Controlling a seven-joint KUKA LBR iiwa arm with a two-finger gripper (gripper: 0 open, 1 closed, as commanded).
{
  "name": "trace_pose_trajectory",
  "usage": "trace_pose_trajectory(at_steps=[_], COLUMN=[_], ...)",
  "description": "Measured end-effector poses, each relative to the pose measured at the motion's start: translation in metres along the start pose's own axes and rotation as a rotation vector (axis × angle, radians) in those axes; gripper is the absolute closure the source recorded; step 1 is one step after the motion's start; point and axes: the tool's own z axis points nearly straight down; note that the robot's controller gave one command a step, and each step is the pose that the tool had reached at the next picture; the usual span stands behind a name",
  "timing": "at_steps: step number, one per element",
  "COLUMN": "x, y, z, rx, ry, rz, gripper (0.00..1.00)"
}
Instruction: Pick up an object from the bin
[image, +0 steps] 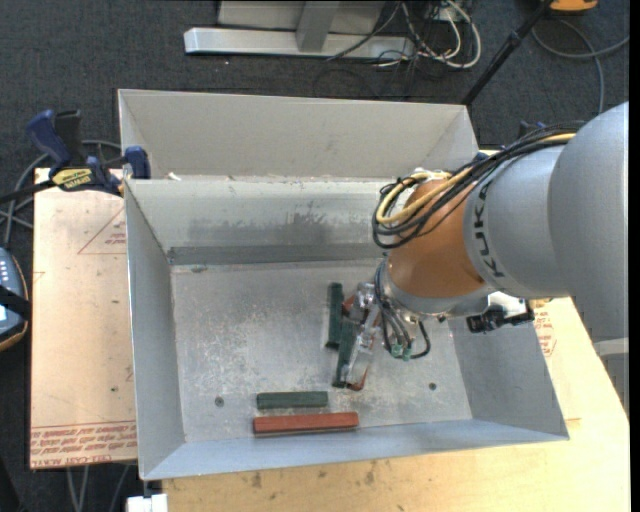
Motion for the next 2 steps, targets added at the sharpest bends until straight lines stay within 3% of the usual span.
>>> trace_pose_trajectory(at_steps=[1,2], x=[-0.002,-0.014], y=[0.000,0.051], z=[-0.002,0.001], rx=[-0.001,0.000], ry=[-0.007,0.005], rz=[0.001,-0.341], gripper=[1.00,1.00])
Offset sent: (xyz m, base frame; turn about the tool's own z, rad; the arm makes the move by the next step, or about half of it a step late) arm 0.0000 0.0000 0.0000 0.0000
